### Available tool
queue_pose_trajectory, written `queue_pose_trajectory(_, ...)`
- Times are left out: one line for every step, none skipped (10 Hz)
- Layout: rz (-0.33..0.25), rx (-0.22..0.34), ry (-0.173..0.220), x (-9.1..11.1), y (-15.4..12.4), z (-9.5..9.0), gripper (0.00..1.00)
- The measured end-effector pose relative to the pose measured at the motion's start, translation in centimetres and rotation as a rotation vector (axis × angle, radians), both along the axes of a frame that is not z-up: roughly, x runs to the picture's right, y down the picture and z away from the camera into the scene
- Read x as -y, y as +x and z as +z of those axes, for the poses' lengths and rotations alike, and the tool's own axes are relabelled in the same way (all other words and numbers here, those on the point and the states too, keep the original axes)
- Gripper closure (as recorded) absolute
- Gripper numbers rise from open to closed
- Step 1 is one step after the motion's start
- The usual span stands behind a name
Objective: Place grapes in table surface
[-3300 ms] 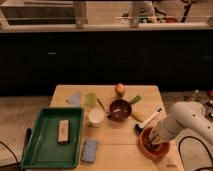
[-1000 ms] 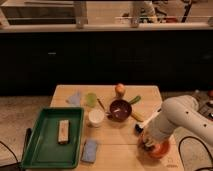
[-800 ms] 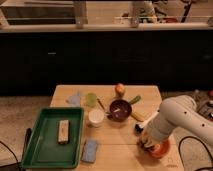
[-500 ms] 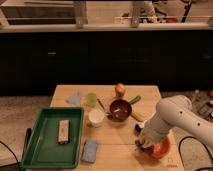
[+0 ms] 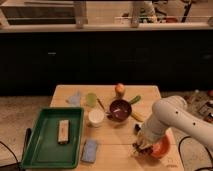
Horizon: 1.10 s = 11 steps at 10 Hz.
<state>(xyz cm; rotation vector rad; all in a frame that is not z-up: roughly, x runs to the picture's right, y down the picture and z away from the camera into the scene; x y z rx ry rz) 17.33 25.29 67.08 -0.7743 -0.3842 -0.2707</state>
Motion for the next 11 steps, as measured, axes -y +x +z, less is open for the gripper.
queue_pose_trajectory(0.001,-0.001,-0.005,-0.2,-0.1,0.0,1.0)
queue_pose_trajectory(0.002,0.0,-0.009,-0.3,-0.2,0.0,1.0)
queue_pose_trajectory(0.002,0.0,-0.015,-0.4,-0.4,0.1,1.0)
queue_pose_trajectory(0.002,0.001,-0.02,-0.6,-0.6,0.2,1.0)
queue_pose_trajectory(0.001,0.002,-0.026,-0.7,-1.0,0.2,1.0)
queue_pose_trajectory(0.0,0.004,-0.03,-0.8,-1.2,0.3,1.0)
queue_pose_trajectory(0.0,0.005,-0.033,-0.8,-1.4,0.3,1.0)
queue_pose_trajectory(0.001,0.003,-0.04,-1.0,-1.7,0.3,1.0)
queue_pose_trajectory(0.002,0.003,-0.046,-1.1,-2.0,0.3,1.0)
queue_pose_trajectory(0.0,0.003,-0.049,-1.1,-2.4,0.3,1.0)
queue_pose_trajectory(-0.002,0.006,-0.053,-1.1,-2.7,0.4,1.0)
